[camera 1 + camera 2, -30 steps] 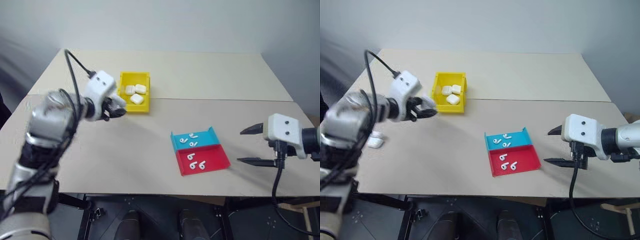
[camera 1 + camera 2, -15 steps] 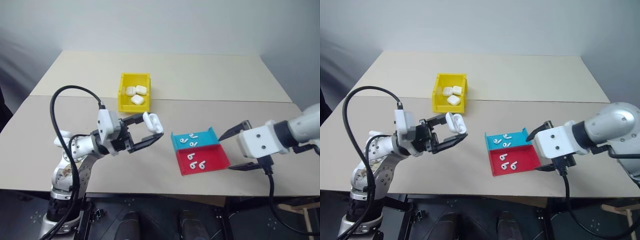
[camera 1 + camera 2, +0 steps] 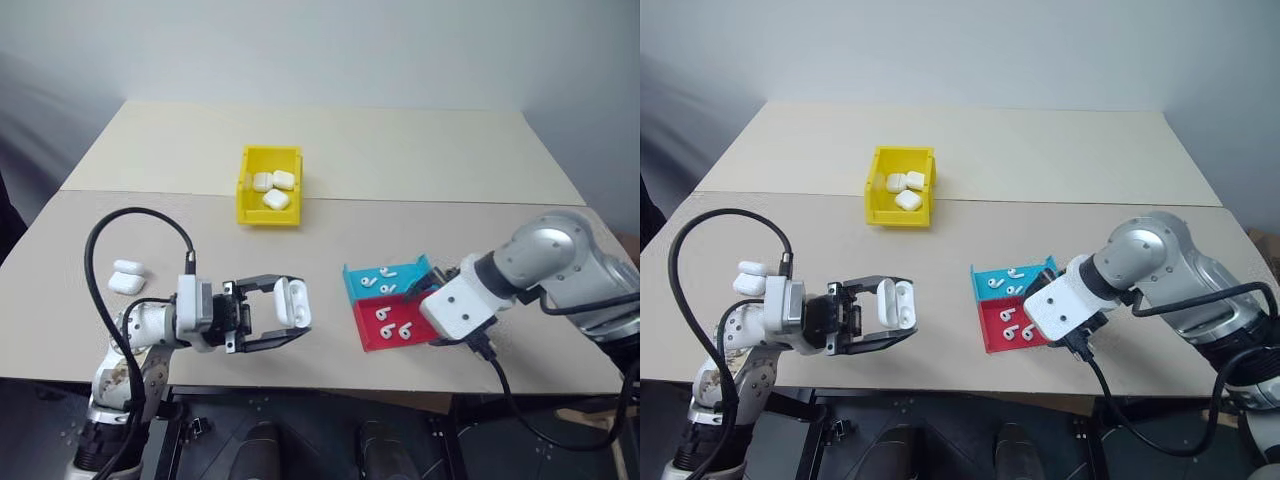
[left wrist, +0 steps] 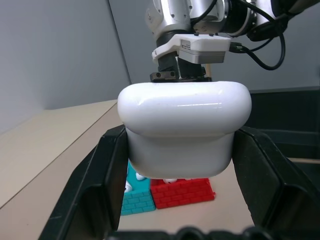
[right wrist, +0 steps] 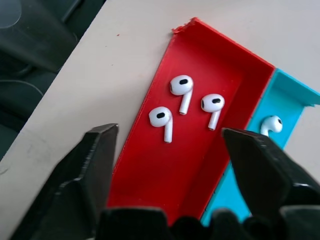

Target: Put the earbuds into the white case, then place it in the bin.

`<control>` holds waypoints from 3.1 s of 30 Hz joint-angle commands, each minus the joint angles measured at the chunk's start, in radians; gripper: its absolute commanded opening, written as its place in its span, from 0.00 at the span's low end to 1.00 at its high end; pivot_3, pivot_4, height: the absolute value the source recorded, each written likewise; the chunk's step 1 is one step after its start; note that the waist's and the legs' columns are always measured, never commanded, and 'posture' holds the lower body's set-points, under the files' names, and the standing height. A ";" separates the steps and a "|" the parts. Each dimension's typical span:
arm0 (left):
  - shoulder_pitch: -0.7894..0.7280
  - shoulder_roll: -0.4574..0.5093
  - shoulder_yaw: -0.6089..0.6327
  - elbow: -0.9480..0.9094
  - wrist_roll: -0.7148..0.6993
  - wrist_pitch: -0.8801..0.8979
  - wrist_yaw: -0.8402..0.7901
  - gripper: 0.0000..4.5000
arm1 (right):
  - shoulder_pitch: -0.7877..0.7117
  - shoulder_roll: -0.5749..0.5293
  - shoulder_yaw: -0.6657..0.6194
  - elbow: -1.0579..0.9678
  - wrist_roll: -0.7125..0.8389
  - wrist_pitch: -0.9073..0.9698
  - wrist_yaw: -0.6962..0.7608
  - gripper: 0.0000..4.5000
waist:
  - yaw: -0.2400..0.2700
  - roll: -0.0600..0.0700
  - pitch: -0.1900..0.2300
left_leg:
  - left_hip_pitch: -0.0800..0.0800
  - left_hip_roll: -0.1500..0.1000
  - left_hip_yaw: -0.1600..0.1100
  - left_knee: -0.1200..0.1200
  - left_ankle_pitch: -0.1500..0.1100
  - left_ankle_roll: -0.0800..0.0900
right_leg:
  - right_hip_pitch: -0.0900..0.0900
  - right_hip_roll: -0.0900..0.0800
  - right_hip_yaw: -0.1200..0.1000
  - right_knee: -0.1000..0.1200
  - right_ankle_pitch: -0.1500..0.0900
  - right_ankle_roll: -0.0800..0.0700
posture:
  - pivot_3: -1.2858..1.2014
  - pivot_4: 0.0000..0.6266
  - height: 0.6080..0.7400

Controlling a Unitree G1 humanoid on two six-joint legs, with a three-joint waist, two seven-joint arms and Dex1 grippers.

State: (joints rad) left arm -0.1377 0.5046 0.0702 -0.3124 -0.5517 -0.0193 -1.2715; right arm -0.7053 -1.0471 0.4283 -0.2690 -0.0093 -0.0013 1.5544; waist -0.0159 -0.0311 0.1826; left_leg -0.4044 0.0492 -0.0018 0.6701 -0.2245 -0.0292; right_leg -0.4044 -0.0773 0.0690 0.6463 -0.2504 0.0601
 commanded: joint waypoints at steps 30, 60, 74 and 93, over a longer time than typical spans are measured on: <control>-0.015 0.034 -0.042 -0.038 0.023 -0.026 0.073 0.62 | -0.040 0.133 0.114 0.113 -0.196 -0.171 0.028 0.55 | 0.000 0.000 0.000 | 0.000 0.000 0.000 0.000 0.000 0.000 | 0.000 0.000 0.000 0.000 0.000 0.000 | 0.52 0.24 1.00; 0.005 0.063 -0.057 -0.066 0.032 0.000 0.109 0.62 | -0.082 0.109 0.122 0.182 -0.122 -0.371 0.057 0.29 | -0.001 0.000 0.000 | 0.000 0.000 0.000 -0.001 0.000 0.000 | 0.000 0.000 0.000 0.000 0.000 0.000 | 0.52 0.24 1.00; 0.010 0.074 -0.065 -0.073 0.040 0.007 0.137 0.62 | -0.107 0.126 0.118 0.218 -0.161 -0.421 0.030 0.47 | -0.001 0.000 0.000 | 0.000 0.000 0.000 -0.001 0.000 0.000 | 0.000 0.000 0.000 0.000 0.000 0.000 | 0.52 0.24 1.00; 0.020 0.085 -0.068 -0.087 0.049 0.004 0.170 0.62 | -0.112 0.138 0.148 0.265 -0.210 -0.475 0.045 0.47 | -0.001 0.000 0.000 | 0.000 0.000 0.000 -0.001 0.000 0.000 | 0.000 0.000 0.000 0.000 0.000 0.000 | 0.52 0.24 1.00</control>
State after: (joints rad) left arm -0.1183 0.5820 -0.0042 -0.3561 -0.5034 -0.0131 -1.1116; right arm -0.8012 -0.9111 0.5796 0.0096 -0.2300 -0.4567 1.5597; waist -0.0170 -0.0308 0.1827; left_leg -0.4042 0.0494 -0.0018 0.6691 -0.2245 -0.0291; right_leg -0.4046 -0.0772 0.0689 0.6459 -0.2505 0.0598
